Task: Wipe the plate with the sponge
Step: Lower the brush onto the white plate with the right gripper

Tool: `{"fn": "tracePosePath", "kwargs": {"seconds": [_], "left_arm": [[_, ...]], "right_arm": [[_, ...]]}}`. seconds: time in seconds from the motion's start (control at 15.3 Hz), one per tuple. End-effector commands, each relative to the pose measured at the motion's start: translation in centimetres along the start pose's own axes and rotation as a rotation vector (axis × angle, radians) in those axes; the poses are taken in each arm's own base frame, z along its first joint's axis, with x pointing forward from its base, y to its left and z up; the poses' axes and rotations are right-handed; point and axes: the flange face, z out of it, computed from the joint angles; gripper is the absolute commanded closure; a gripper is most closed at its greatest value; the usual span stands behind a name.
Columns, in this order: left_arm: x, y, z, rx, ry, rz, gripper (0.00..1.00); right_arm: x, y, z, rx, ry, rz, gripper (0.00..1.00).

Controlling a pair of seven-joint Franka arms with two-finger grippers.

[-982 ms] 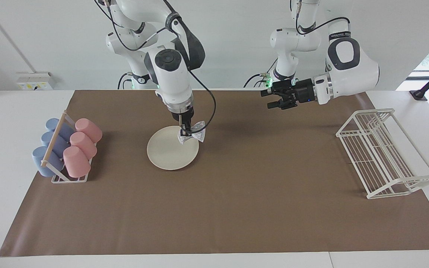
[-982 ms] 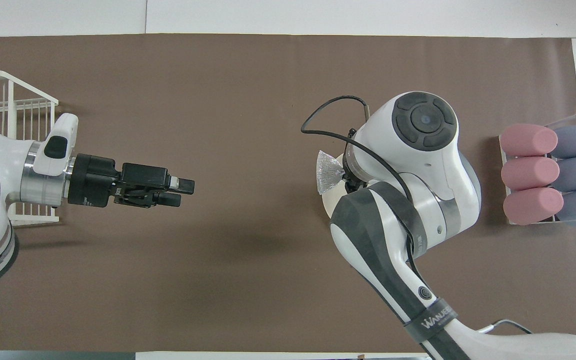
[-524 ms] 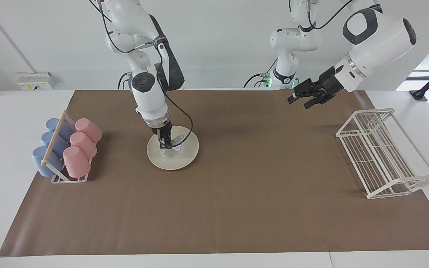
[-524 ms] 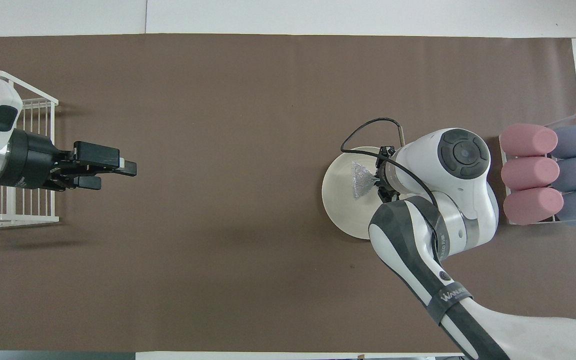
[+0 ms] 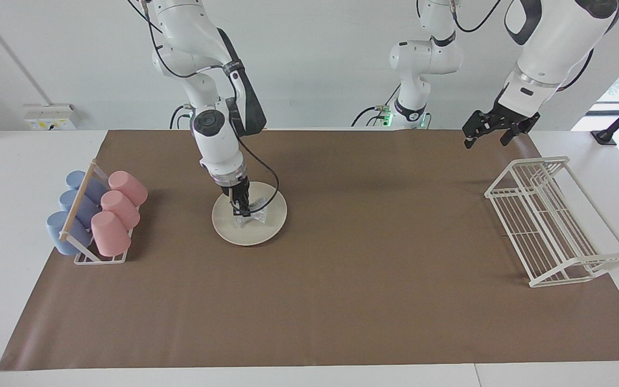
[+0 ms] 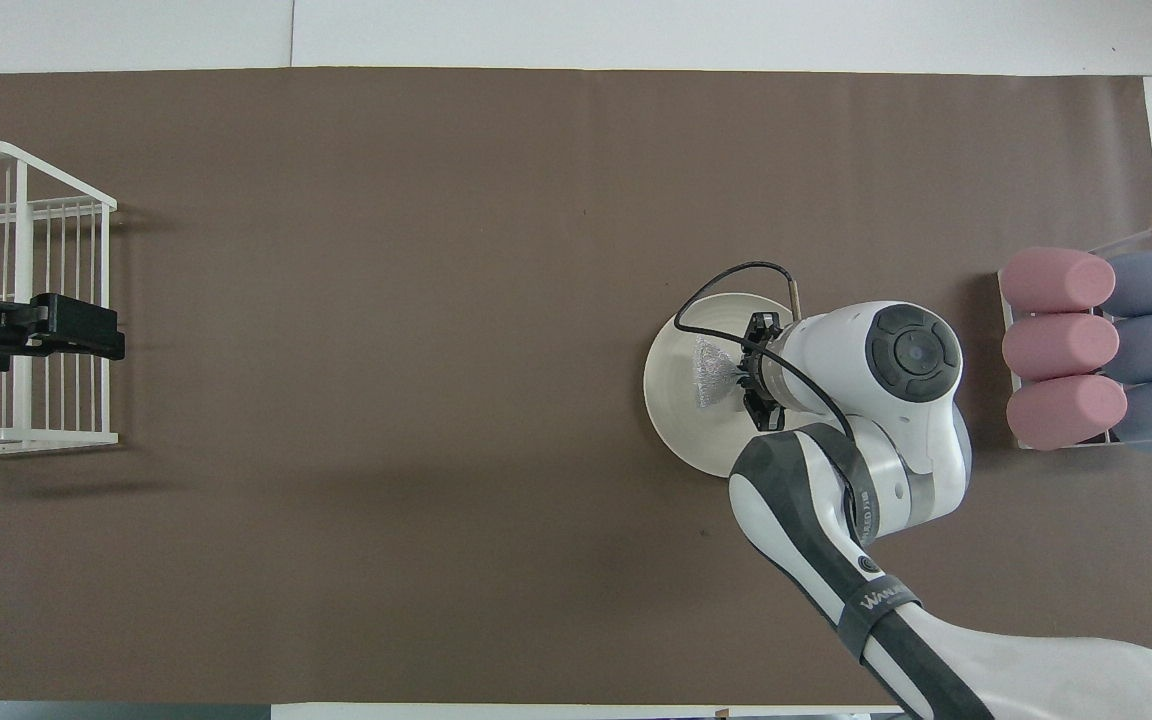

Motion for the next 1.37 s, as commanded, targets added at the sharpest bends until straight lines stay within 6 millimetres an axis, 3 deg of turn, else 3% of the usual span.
{"fn": "tracePosePath", "kwargs": {"seconds": [0.0, 0.13, 0.33, 0.52, 0.65, 0.79, 0.98, 1.24, 1.31], "left_arm": [[-0.2, -0.6, -1.1, 0.055, -0.017, -0.018, 0.0], [-0.3, -0.8, -1.0, 0.052, -0.02, -0.021, 0.0], [0.0, -1.2, -0.8, 0.0, -0.021, -0.039, 0.0], [0.4, -0.8, -0.5, -0.031, -0.02, -0.04, 0.0], [1.1, -0.2, 0.8, -0.026, -0.044, -0.031, 0.0], [1.2, -0.2, 0.9, -0.026, -0.046, -0.031, 0.0], [1.0, -0.3, 0.9, -0.037, -0.05, -0.036, 0.0], [0.8, -0.1, 0.7, -0.089, -0.052, -0.09, 0.0], [0.8, 0.1, 0.7, -0.088, -0.052, -0.105, 0.0]], "right_arm": [[-1.8, 0.9, 0.8, 0.025, -0.033, 0.004, 1.0], [-1.2, 0.7, 0.8, 0.024, -0.031, 0.007, 1.0], [2.3, 0.2, 1.2, 0.018, -0.019, -0.034, 1.0], [4.2, 0.0, 1.3, 0.013, -0.013, -0.068, 1.0], [4.6, -0.1, 1.2, 0.011, -0.012, -0.103, 1.0], [4.8, -0.2, 1.2, 0.016, -0.012, -0.108, 1.0], [3.8, 0.0, 1.2, 0.023, -0.017, -0.024, 1.0], [-3.9, 2.1, 2.8, 0.058, -0.045, 0.069, 1.0], [-5.1, 2.3, 3.0, 0.066, -0.053, 0.093, 1.0]]}}
